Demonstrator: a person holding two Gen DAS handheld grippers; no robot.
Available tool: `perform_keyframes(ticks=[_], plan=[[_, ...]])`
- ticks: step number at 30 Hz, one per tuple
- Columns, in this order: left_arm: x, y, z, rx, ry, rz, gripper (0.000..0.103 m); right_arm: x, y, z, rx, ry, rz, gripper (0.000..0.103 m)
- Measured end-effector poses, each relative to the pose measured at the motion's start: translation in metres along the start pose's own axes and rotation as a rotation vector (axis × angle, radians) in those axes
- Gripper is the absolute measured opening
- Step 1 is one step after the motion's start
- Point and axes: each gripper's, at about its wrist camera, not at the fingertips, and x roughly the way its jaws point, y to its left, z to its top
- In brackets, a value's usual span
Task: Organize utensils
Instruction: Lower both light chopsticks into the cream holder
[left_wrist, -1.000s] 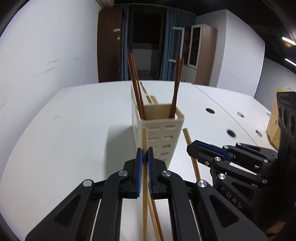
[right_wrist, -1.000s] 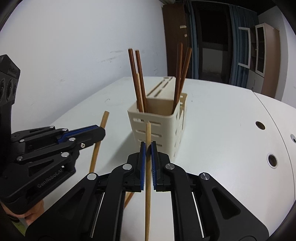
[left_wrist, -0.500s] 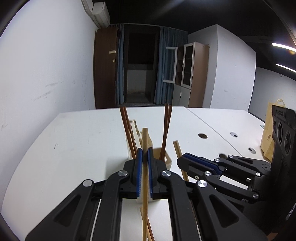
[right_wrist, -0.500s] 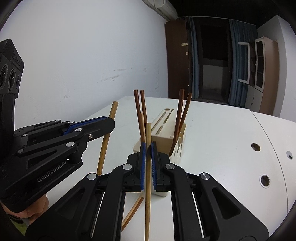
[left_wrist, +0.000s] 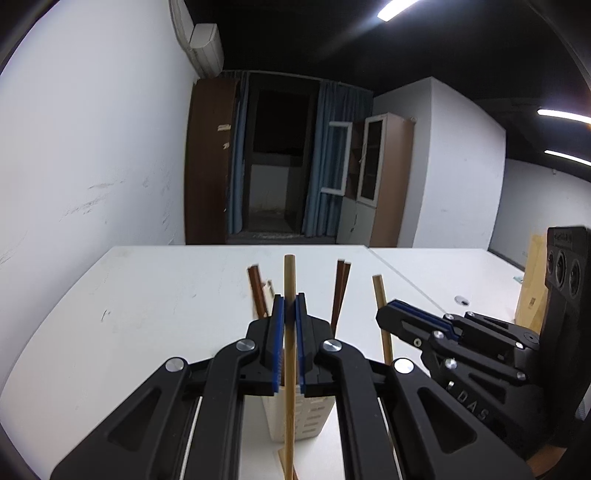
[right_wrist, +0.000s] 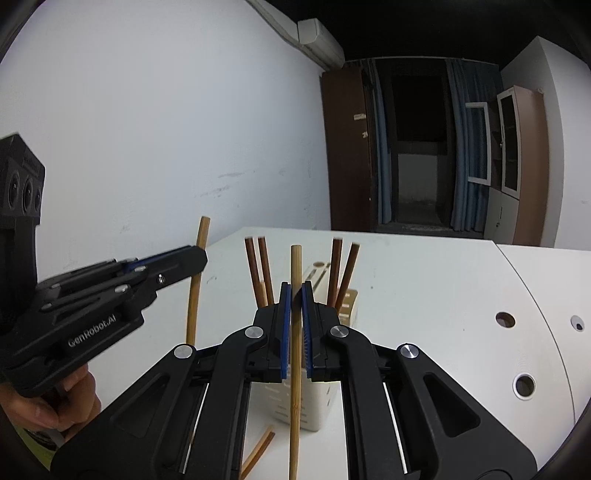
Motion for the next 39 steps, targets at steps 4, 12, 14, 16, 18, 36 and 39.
perform_keyframes(ticks=[4, 12, 14, 16, 18, 36, 39], plan=[[-0.004, -0.001, 0.005, 0.004, -0.057, -0.021, 0.006, 0.002, -0.007, 0.005, 0.022, -0.037, 0.002, 0.005], [-0.020, -0.004, 0.011, -0.012, -0.218, -0.013, 0.006, 0.000, -0.015, 0.013, 0.054, -0.128, 0.003, 0.005], [-0.027, -0.003, 0.012, -0.022, -0.282, -0.011, 0.006, -0.005, -0.016, 0.016, 0.055, -0.175, 0.022, 0.005], [-0.032, -0.002, 0.013, -0.036, -0.330, -0.018, 0.006, -0.010, -0.016, 0.018, 0.058, -0.222, 0.036, 0.005], [-0.036, 0.000, 0.015, -0.042, -0.374, -0.022, 0.006, -0.012, -0.015, 0.022, 0.051, -0.263, 0.033, 0.005], [-0.033, 0.004, 0.004, -0.064, -0.651, -0.010, 0.006, -0.015, -0.021, 0.027, 0.063, -0.553, 0.033, 0.005], [-0.021, 0.004, 0.002, -0.058, -0.618, 0.006, 0.006, -0.006, -0.020, 0.023, 0.041, -0.554, 0.020, 0.005]])
